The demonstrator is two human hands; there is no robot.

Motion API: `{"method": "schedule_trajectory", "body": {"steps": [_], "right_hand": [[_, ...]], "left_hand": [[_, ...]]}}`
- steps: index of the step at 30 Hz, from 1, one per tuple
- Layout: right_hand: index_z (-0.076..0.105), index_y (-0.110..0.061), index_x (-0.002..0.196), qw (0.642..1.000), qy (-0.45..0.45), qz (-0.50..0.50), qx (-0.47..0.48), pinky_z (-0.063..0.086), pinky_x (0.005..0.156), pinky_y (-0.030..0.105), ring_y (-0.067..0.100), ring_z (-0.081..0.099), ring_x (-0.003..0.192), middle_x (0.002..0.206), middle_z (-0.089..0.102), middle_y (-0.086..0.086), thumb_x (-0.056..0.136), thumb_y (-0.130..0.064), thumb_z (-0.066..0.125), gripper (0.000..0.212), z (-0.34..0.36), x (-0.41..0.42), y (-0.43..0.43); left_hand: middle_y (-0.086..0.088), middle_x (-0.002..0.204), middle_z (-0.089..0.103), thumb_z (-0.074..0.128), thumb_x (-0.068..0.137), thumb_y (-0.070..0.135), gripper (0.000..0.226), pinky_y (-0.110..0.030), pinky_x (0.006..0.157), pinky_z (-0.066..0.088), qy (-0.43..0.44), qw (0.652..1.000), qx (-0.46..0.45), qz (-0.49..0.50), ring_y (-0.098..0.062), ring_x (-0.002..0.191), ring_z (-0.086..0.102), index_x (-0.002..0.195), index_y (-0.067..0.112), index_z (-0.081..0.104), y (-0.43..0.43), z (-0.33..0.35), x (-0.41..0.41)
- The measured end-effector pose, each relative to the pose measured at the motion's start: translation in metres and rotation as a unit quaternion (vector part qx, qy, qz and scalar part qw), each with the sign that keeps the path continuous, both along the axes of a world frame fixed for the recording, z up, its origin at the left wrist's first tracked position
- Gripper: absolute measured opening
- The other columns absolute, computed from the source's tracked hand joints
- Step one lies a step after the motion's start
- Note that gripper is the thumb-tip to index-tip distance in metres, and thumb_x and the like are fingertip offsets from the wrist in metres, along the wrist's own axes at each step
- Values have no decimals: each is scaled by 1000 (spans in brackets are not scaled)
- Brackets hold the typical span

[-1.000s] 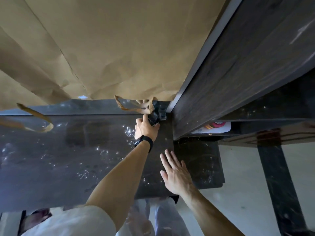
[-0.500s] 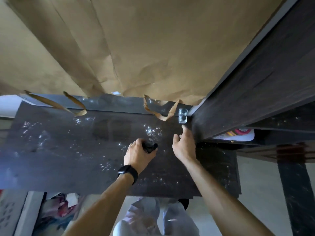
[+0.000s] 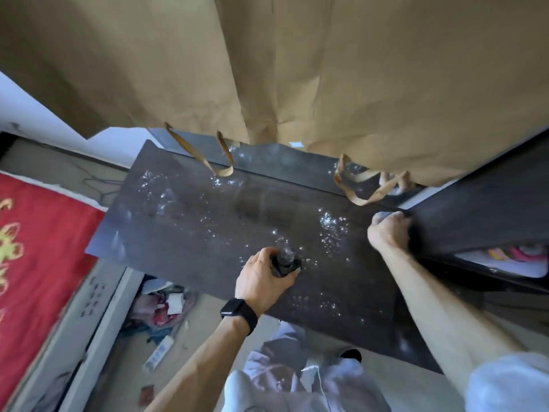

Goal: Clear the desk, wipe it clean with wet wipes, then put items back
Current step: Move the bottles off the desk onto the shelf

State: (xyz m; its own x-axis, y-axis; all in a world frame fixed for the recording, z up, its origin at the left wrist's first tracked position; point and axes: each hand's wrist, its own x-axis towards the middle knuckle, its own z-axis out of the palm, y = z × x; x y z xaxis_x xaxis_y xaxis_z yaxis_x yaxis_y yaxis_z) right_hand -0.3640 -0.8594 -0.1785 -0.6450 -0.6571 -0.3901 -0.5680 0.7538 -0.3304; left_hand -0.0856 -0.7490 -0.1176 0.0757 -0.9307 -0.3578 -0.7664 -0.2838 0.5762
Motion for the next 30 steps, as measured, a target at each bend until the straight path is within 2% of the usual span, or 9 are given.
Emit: {"method": "schedule_trajectory", "body": {"steps": [3, 5, 8, 11, 14, 17, 23, 27, 30], "right_hand": [[57, -7, 111, 988, -103, 49, -102, 49, 89, 37, 31, 61, 102, 113, 61, 11, 91, -44, 55, 42, 26, -2, 54], [60, -17, 106, 976, -151, 68, -140, 46, 83, 29, 21, 64, 89, 104, 64, 2, 92, -37, 63, 24, 47, -13, 99], [61, -32, 100, 964, -169, 60, -195, 50, 78, 21, 6, 65, 78, 100, 66, -8, 90, -31, 69, 12, 78, -46, 168], [64, -30, 103, 961, -173, 19, -215, 46, 68, 6, -3, 64, 82, 100, 65, -12, 92, -31, 68, 12, 98, -92, 229], [60, -32, 102, 961, -162, -19, -221, 46, 65, 4, -6, 65, 83, 96, 67, -14, 91, -30, 69, 14, 107, -145, 279], [62, -32, 100, 963, -149, -54, -216, 47, 64, 6, 2, 68, 80, 96, 69, -9, 91, -32, 69, 12, 104, -196, 320], [57, -31, 106, 975, -119, -28, -184, 42, 62, 4, 0, 62, 73, 99, 63, -8, 91, -42, 64, 20, 96, -262, 363], [59, -27, 113, 975, -122, -1, -188, 43, 64, 4, 0, 61, 74, 101, 62, -7, 92, -42, 64, 26, 93, -285, 376], [61, -23, 115, 972, -132, 7, -193, 42, 65, 4, 1, 62, 76, 101, 62, -7, 91, -41, 65, 30, 91, -295, 379]], "left_hand": [[17, 98, 62, 74, 68, 66, 55, -27, 82, 51, 24, 999, 7, -28, -9, 97, 60, 109, 33, 58, 7, 6, -23], [20, 96, 59, 75, 68, 66, 54, -24, 82, 50, 40, 997, 11, -60, -7, 96, 59, 109, 35, 58, 12, 11, -47], [19, 97, 60, 75, 68, 67, 54, -24, 81, 51, 62, 992, 11, -113, -5, 95, 59, 108, 37, 57, 21, 21, -99], [20, 96, 58, 75, 69, 66, 50, -26, 82, 51, 80, 980, 2, -184, -6, 94, 58, 105, 38, 54, 34, 31, -164], [16, 103, 62, 75, 70, 63, 54, -28, 87, 50, 81, 962, -35, -260, -10, 100, 57, 112, 32, 59, 47, 41, -243], [12, 110, 66, 73, 73, 61, 56, -28, 89, 48, 73, 944, -82, -312, -12, 103, 57, 117, 31, 60, 57, 50, -320], [-4, 116, 69, 67, 82, 58, 60, -39, 82, 55, 48, 954, -88, -283, -29, 104, 65, 130, 25, 51, 49, 46, -429], [-11, 119, 67, 63, 89, 51, 57, -46, 81, 56, 2, 964, -80, -252, -38, 103, 65, 134, 23, 43, 39, 42, -462], [-13, 126, 63, 59, 93, 47, 59, -46, 81, 55, -46, 959, -75, -268, -41, 105, 64, 141, 19, 37, 36, 37, -478]]}}
